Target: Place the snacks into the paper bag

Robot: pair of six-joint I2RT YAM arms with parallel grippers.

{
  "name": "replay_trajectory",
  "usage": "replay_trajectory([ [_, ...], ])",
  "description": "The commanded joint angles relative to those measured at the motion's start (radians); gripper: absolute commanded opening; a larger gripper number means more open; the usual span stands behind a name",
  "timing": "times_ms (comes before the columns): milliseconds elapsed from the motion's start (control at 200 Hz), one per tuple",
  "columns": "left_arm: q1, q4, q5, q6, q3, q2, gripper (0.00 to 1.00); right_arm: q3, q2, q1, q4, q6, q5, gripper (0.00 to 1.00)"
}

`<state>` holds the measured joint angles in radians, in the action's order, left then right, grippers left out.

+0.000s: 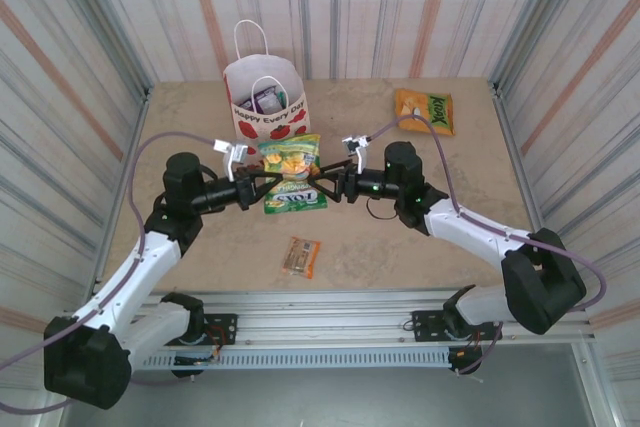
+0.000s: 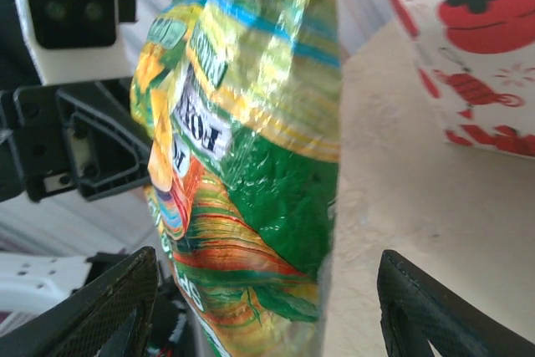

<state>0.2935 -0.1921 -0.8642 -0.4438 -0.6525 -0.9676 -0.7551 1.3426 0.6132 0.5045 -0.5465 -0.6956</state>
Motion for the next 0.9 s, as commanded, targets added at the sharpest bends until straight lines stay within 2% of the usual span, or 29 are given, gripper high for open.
replay_trajectory([
  [0, 0.021, -0.078, -0.054, 0.029, -0.068, -0.02, 0.08, -0.036, 0.009, -0.001, 0.066, -0.028, -0.108, 0.7],
  [150, 0.039, -0.091, -0.047, 0.04, -0.079, -0.042, 0.08, -0.036, 0.01, 0.0, 0.129, -0.053, -0.16, 0.6],
  [331, 0.047, -0.124, -0.062, 0.036, -0.081, -0.083, 0.08, -0.035, 0.01, 0.0, 0.17, -0.068, -0.166, 0.48],
  [401, 0.054, -0.117, -0.064, 0.04, -0.088, -0.092, 0.09, -0.038, 0.009, -0.004, 0.178, -0.076, -0.178, 0.4],
  [566, 0.056, -0.045, 0.004, 0.076, -0.091, -0.072, 0.17, -0.027, -0.001, -0.011, 0.171, -0.075, -0.168, 0.23],
  [666, 0.055, 0.002, 0.049, 0.098, -0.101, -0.063, 0.27, -0.023, -0.015, -0.012, 0.138, -0.051, -0.124, 0.18],
  [792, 0.055, 0.065, 0.103, 0.115, -0.115, -0.06, 0.55, -0.023, -0.039, -0.014, 0.095, -0.005, -0.076, 0.16],
  [892, 0.055, 0.138, 0.211, 0.119, -0.118, -0.052, 0.68, -0.03, -0.065, -0.016, 0.037, 0.055, -0.009, 0.15],
])
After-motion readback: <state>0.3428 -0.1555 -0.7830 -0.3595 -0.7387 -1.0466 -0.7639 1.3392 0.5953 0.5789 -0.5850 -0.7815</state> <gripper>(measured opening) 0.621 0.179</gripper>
